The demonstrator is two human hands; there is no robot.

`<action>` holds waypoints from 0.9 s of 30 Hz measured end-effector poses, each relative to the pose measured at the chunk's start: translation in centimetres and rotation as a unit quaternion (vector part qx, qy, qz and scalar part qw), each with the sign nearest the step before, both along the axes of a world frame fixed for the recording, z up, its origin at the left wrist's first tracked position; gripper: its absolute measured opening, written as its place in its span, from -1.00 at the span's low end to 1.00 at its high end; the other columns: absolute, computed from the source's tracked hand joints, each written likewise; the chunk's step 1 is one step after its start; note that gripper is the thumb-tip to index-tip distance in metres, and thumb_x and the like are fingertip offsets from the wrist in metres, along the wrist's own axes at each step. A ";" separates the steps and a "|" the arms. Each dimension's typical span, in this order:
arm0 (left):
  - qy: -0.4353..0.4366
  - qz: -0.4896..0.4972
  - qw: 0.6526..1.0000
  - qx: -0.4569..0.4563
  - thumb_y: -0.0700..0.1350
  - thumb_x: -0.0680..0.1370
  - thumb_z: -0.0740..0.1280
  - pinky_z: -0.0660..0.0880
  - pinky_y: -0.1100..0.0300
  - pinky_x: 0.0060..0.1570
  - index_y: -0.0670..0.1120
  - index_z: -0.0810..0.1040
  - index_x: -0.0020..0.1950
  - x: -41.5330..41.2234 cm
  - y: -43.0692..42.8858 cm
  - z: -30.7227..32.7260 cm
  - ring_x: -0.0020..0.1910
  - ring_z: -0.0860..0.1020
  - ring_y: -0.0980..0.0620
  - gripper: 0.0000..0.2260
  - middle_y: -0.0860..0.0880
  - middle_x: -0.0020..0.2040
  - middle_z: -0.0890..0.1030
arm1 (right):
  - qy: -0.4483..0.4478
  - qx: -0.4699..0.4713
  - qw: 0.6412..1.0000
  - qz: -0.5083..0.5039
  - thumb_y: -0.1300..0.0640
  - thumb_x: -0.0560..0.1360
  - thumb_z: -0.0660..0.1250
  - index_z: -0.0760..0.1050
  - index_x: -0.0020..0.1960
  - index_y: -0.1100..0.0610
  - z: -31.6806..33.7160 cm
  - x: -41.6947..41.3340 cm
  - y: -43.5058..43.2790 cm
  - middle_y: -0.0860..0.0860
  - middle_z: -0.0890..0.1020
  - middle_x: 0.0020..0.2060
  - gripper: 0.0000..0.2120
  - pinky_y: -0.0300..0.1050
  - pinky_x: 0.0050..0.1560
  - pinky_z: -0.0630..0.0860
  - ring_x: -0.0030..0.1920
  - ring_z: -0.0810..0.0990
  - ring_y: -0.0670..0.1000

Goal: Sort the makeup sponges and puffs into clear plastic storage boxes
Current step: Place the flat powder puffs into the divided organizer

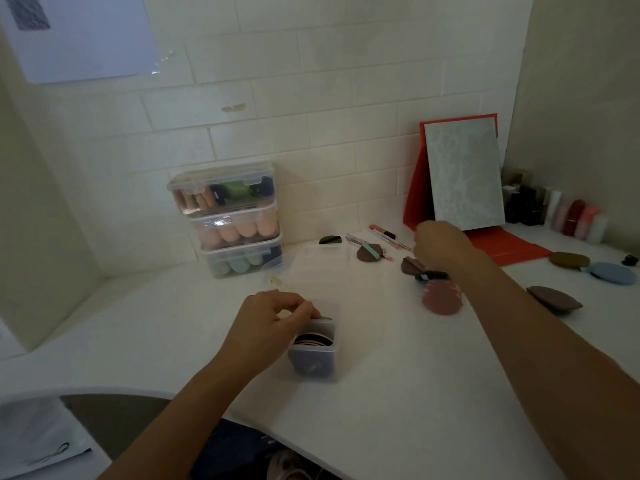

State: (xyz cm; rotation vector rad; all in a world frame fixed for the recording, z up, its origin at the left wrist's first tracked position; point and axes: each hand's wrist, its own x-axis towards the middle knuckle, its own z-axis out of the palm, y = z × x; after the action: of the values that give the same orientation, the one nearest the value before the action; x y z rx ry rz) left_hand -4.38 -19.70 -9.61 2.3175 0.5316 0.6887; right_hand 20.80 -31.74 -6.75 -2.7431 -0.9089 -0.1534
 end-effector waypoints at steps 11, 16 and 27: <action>0.031 -0.021 0.999 0.022 -0.10 0.55 0.27 0.44 0.36 -0.11 0.03 0.63 -0.12 0.5 0.4 -0.4 -0.11 0.57 0.15 -0.85 0.11 -0.15 0.63 | 0.035 -0.059 0.992 -0.102 0.22 0.53 0.23 0.46 0.13 0.27 -2.2 2.9 -2.4 0.15 0.48 -0.01 -0.79 -0.11 -0.01 0.42 0.09 0.50 0.11; 0.033 -0.020 0.999 0.033 -0.10 0.55 0.27 0.42 0.38 -0.13 0.04 0.63 -0.12 0.6 0.4 -0.4 -0.11 0.56 0.16 -0.85 0.13 -0.16 0.63 | 0.081 0.110 0.986 -0.094 0.31 0.49 0.28 0.53 0.14 0.30 0.6 2.9 -2.3 0.16 0.58 -0.04 -0.76 -0.18 -0.16 0.43 -0.12 0.52 0.09; 0.039 -0.013 0.999 0.034 -0.10 0.55 0.28 0.43 0.39 -0.14 0.04 0.62 -0.13 0.7 0.1 -0.2 -0.12 0.57 0.14 -0.86 0.11 -0.15 0.63 | 0.186 0.245 0.907 0.288 0.24 0.44 0.42 0.60 0.10 0.15 6.6 -7.1 -0.6 0.03 0.70 -0.15 -0.77 -0.40 -0.23 0.55 -0.26 0.68 -0.13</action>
State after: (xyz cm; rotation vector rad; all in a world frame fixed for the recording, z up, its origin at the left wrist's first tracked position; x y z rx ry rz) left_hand -3.72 -19.57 -9.83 2.4192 0.5193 0.6158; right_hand 13.71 -32.35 -0.12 -1.8653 -1.2998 0.2162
